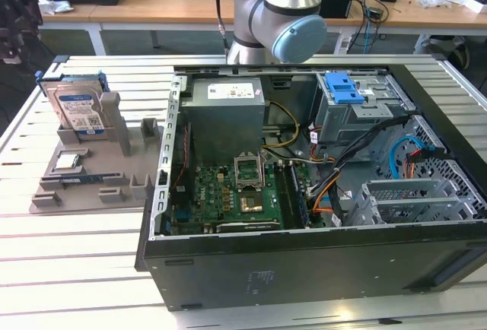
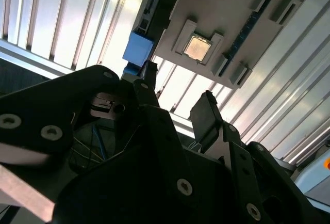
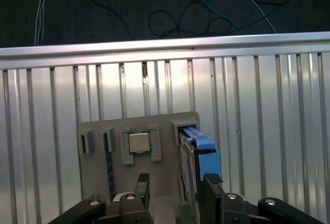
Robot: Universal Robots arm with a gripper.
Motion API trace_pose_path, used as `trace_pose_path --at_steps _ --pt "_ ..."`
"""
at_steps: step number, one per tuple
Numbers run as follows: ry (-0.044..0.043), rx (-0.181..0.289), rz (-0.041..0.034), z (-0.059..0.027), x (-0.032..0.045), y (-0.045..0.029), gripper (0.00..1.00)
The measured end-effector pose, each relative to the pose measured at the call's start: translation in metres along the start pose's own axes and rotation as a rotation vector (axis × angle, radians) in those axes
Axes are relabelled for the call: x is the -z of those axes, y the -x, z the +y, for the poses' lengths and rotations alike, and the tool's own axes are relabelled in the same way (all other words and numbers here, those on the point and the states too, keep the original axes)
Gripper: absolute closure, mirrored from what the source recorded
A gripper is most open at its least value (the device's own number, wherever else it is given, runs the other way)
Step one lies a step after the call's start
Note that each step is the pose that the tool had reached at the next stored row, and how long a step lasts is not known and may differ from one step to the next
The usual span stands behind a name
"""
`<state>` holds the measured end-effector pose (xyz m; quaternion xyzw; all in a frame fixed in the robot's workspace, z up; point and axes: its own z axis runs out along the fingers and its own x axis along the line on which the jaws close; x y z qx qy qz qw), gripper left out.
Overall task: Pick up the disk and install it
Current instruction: 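Pick up the disk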
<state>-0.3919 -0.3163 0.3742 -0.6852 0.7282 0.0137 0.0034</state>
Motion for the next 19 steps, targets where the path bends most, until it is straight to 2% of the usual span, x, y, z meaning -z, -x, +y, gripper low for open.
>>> trace_pose_path --at_steps 3,4,5,9,19 --pt "0.0002 0.0 0.0001 0.0001 -0.003 0.0024 0.46" --pt "0.0002 0.0 0.0001 0.0005 -0.0047 0.0094 0.46" --pt "0.0001 0.0 0.0001 0.0012 -0.0074 0.0215 0.46" --pt "0.0001 0.0 0.0001 0.0014 -0.0158 0.0265 0.46" --pt "0.0005 0.005 0.0025 -0.0013 -0.0371 0.0306 0.46"
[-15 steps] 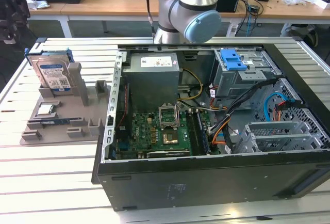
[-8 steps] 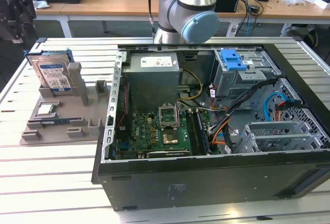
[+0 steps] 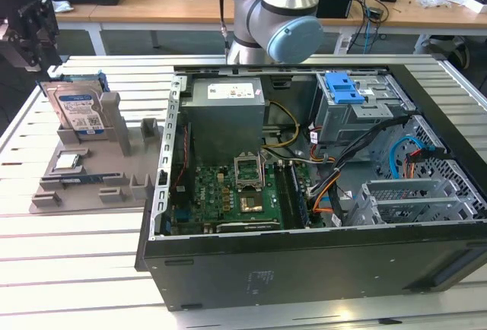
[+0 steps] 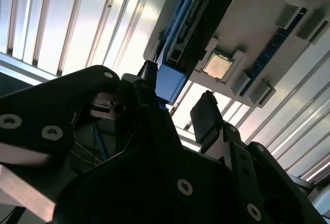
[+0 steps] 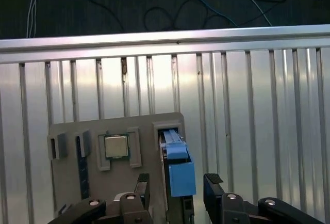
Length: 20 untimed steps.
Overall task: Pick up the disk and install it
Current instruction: 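Pick up the disk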
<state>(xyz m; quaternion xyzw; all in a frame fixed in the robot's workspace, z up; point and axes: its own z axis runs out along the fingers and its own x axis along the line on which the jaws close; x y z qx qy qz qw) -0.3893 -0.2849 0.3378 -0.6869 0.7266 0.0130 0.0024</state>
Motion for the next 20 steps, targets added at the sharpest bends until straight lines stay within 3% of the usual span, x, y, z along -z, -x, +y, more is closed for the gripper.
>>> trace_pose_path --at_steps 14,20 --pt "0.0001 0.024 0.0061 -0.0047 -0.0311 0.0024 0.46" --pt "0.0004 0.035 0.0062 -0.0045 -0.0394 0.006 0.46"
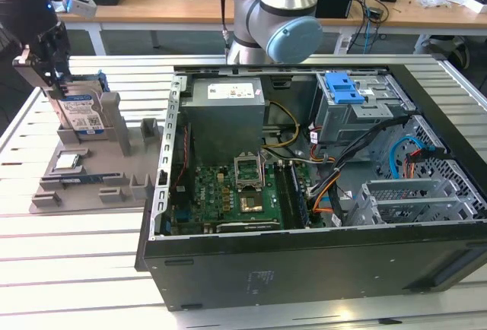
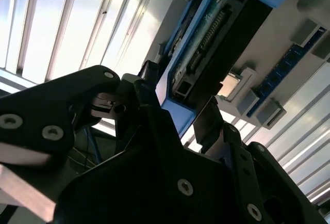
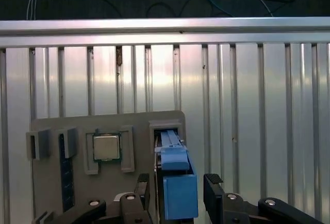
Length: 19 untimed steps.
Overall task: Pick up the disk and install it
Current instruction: 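Pick up the disk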
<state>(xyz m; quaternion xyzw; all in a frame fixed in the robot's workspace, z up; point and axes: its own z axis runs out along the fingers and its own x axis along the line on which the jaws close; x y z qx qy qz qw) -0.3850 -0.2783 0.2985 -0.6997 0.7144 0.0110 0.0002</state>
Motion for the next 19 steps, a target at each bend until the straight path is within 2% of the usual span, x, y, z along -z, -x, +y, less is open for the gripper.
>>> trace_pose_path --at_steps 13,19 --pt "0.0 0.001 0.0 0.0009 -0.0151 -0.0001 0.46" --pt "0.0001 0.001 0.0001 0.0009 -0.0158 -0.0001 0.46"
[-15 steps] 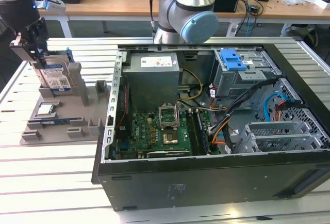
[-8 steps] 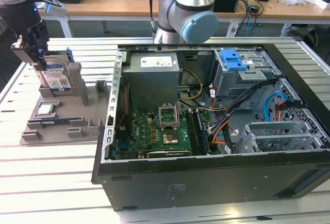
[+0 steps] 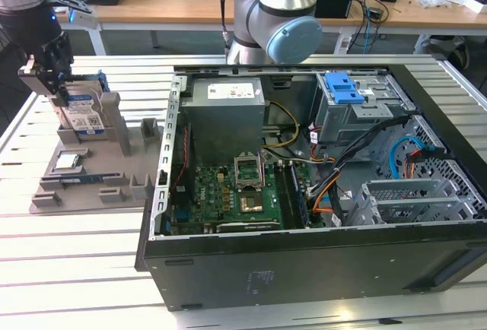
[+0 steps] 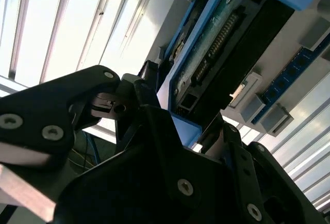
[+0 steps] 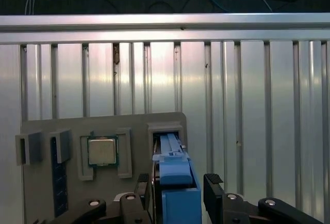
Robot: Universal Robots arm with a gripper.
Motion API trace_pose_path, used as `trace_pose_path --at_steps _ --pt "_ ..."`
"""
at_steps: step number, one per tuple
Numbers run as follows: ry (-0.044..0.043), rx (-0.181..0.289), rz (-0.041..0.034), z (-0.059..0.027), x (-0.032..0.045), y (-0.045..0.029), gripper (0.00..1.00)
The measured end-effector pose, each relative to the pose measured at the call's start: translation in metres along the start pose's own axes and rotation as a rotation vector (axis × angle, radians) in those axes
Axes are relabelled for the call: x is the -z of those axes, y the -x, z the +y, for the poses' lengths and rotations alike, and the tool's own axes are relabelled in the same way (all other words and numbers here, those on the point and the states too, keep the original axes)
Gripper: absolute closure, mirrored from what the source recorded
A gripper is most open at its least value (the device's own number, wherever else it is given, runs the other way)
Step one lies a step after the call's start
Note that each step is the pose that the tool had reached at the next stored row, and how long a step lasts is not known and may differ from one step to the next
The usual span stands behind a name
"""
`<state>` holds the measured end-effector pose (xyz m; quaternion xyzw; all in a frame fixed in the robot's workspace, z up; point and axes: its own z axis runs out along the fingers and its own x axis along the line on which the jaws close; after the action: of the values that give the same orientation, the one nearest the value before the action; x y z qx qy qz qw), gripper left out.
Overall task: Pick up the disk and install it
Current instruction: 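Pick up the disk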
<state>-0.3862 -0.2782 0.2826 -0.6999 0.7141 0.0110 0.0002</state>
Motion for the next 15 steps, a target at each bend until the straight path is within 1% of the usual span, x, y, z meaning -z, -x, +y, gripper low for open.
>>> trace_pose_path --at_steps 2,3,4,5,6,15 --pt "0.0 0.0 0.0 0.0 -0.0002 0.0 0.47" --pt "0.0 0.0 0.0002 0.0 -0.0003 0.0 0.54" --pt "0.0001 0.0 0.0 0.0 -0.0003 0.0 0.54" --pt "0.0 0.0 0.0 0.0 -0.0004 0.0 0.61" --pt "0.0001 0.0 0.0001 0.0 -0.0005 0.0 0.63" --pt "0.0 0.0 0.0 0.0 -0.0014 0.0 0.63"
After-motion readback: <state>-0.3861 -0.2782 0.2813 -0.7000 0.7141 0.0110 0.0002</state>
